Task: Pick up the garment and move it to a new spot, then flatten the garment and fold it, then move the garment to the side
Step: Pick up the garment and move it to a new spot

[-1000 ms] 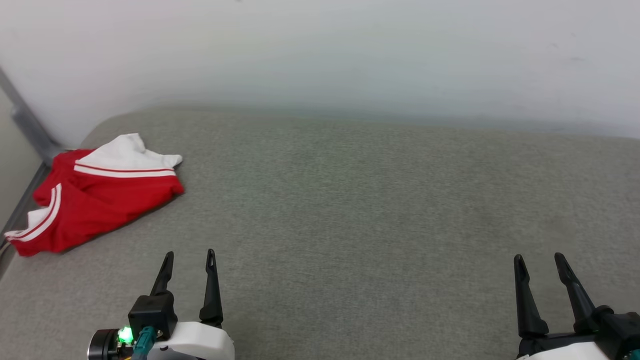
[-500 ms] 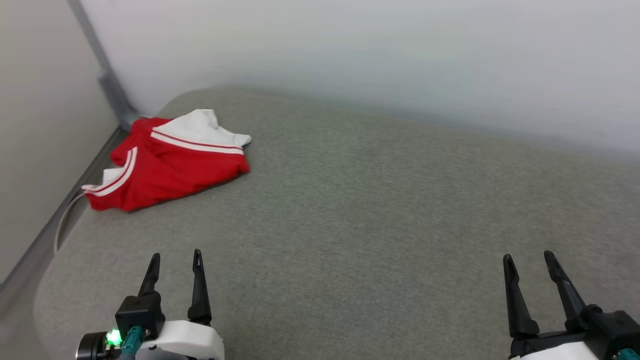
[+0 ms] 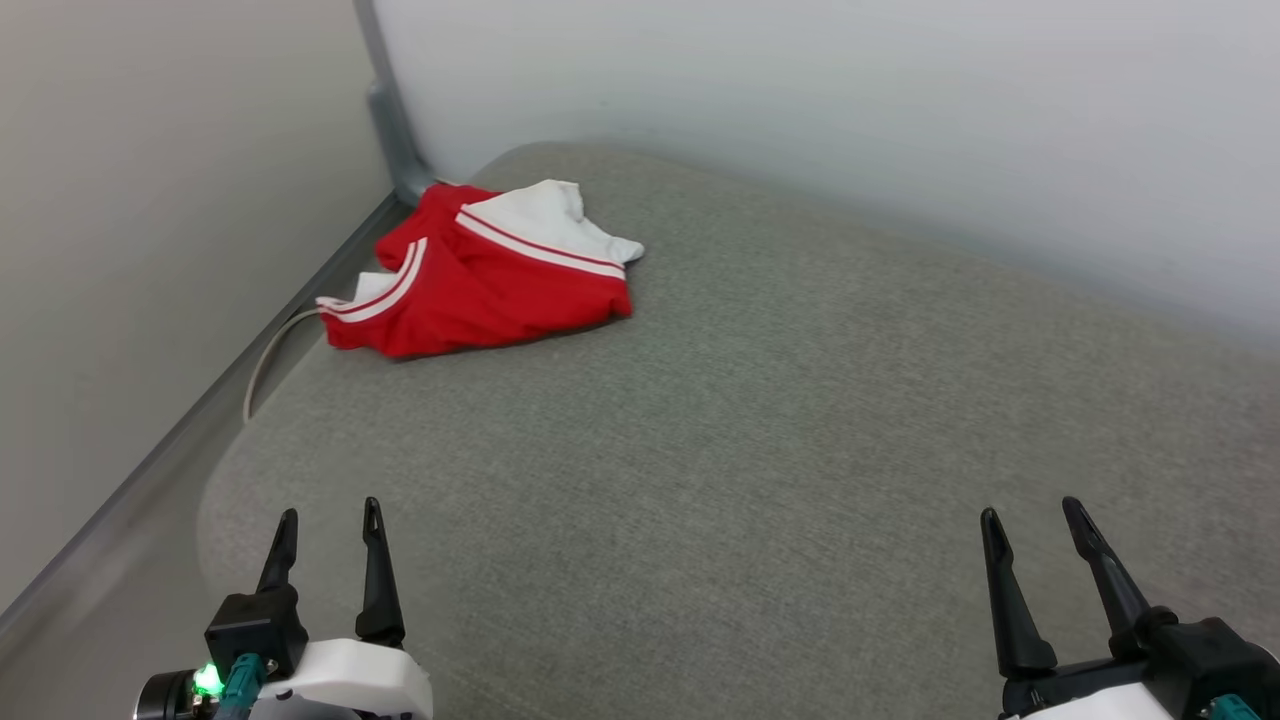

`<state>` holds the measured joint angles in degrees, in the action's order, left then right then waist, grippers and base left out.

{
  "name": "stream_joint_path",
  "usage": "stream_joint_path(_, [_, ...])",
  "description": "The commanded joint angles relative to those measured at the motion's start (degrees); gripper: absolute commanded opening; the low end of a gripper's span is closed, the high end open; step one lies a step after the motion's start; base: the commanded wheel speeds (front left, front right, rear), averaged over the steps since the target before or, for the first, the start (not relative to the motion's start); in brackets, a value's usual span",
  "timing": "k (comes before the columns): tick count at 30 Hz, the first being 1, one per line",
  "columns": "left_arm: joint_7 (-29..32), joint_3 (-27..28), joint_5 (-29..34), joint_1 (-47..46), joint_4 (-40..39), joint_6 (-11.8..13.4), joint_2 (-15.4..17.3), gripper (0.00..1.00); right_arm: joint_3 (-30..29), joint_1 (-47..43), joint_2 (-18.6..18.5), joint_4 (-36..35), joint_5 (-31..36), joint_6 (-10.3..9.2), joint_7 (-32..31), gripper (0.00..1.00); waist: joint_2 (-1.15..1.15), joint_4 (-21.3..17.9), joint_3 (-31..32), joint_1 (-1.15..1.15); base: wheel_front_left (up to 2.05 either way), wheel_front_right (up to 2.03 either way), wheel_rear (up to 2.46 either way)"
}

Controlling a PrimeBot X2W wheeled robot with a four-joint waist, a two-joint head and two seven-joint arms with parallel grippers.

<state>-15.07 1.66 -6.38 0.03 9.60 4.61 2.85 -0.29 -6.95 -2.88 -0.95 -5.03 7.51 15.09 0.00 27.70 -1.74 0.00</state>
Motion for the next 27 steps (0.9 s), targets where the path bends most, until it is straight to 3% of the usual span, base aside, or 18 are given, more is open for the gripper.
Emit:
stream_joint_path(1, [-0.2,0.1,-0.1,0.2,0.0,0.2,0.0,1.00,0.1,0.5,0.0,-0.1,0.3,-0.04,0.1,1.00,0.00,1.6,-0.4,0.00,0.00,0.00,0.00])
stream_joint_path(10, [-0.2,1.4,-1.4,0.5,-0.2,0.5,0.0,1.00,1.1,1.5,0.0,0.4,1.2,-0.04,0.1,1.00,0.00,2.5,-1.1,0.00,0.00,0.00,0.00])
stream_joint_path(18, [-0.2,3.8,-1.3,-9.1,2.1,-4.8,1.2,1.00,1.1,3.0,0.0,-1.1,3.3,-0.04,0.1,1.00,0.00,-0.4,-4.4,0.00,0.00,0.00,0.00])
stream_joint_path(27, [-0.2,6.5,-0.9,-26.4,6.2,-9.4,6.0,1.00,1.3,7.0,0.0,-4.5,7.3,-0.04,0.1,1.00,0.00,-5.5,-12.1,0.00,0.00,0.00,0.00])
